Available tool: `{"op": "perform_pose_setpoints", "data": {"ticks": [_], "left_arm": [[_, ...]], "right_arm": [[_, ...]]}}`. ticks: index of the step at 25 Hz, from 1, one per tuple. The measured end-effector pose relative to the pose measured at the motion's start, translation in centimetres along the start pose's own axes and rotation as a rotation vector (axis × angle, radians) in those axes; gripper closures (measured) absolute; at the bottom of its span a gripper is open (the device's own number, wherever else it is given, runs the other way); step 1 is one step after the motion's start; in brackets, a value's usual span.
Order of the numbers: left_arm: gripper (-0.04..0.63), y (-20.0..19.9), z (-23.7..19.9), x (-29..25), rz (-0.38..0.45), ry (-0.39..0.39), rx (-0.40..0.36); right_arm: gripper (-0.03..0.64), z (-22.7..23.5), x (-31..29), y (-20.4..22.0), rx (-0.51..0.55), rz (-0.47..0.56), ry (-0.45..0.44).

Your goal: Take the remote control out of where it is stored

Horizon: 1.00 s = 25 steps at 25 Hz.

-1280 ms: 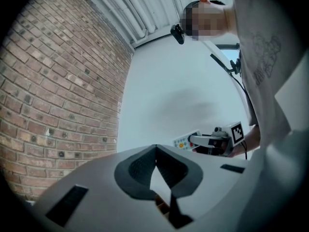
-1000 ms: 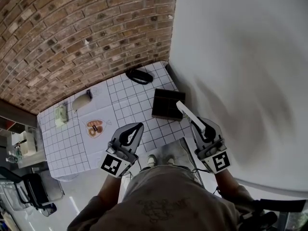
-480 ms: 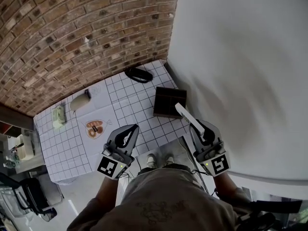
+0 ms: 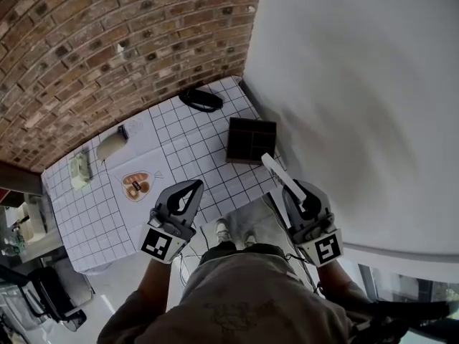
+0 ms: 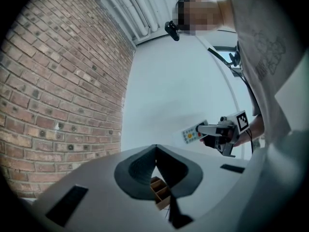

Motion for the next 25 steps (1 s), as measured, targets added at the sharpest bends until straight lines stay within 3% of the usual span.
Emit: {"op": "perform_pose_setpoints", "data": {"ticks": [10,25], "left_arm": [[0.591,0.5,1.9,0.8,0.013,-0.01,0.052],[0.591,1.6,10.0,1.3,0.003,-0.06,0.009]], "right_arm": [[0.534,-0.3,2.0,-1.1,-0.004,0.011,-0.008],[0.534,0.9,8.6,-1.6,-0.032,0.083,-0.031]]}}
Point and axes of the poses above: the fingertips, and each gripper's own axes: x backward along the fingers, z to its right, y out of its underside, the point moved 9 cm from there along x, backward along the fingers, and after that the axes turned 14 degrees about x, right-handed, at the moved point
